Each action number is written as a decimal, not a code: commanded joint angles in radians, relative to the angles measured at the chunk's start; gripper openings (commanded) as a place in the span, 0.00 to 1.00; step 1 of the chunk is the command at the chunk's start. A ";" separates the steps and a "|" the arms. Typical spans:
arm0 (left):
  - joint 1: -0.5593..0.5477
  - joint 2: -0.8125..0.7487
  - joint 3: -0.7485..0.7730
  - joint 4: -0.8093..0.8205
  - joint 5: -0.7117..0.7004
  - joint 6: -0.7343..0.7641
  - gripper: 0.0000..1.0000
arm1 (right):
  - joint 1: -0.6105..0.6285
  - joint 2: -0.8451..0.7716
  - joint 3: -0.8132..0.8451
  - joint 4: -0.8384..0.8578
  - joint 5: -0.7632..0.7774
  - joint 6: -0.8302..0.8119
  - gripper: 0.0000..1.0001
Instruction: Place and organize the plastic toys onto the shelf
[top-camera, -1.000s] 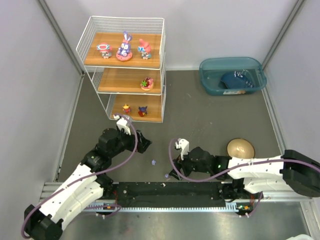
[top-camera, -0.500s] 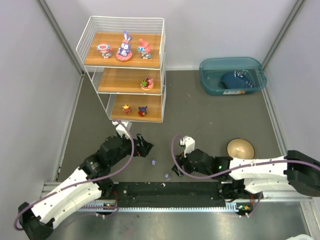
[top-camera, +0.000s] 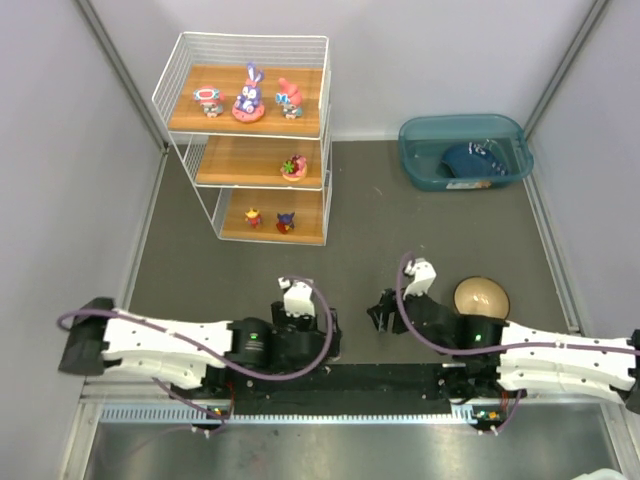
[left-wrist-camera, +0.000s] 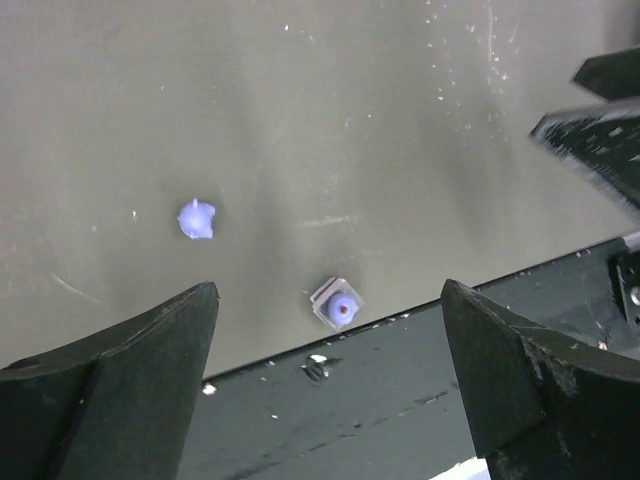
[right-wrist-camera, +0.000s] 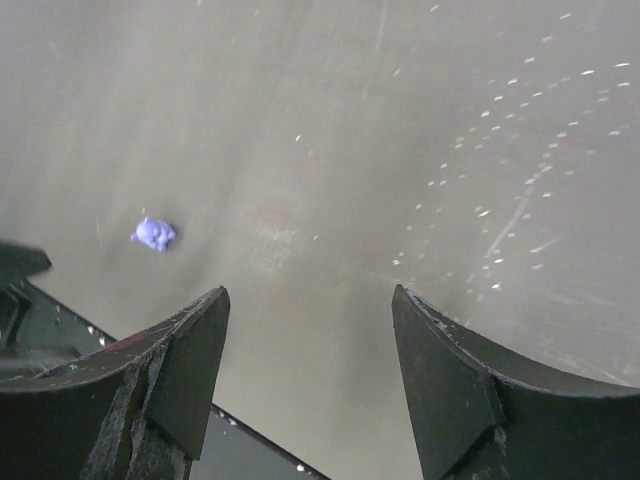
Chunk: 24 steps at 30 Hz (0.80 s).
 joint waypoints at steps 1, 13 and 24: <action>-0.128 0.255 0.225 -0.331 -0.236 -0.449 0.99 | -0.037 -0.171 0.035 -0.146 0.146 0.073 0.66; -0.308 0.742 0.584 -0.920 -0.262 -1.227 0.91 | -0.051 -0.506 0.115 -0.378 0.327 0.053 0.64; -0.335 0.875 0.618 -0.993 -0.249 -1.422 0.66 | -0.051 -0.618 0.074 -0.422 0.301 0.073 0.64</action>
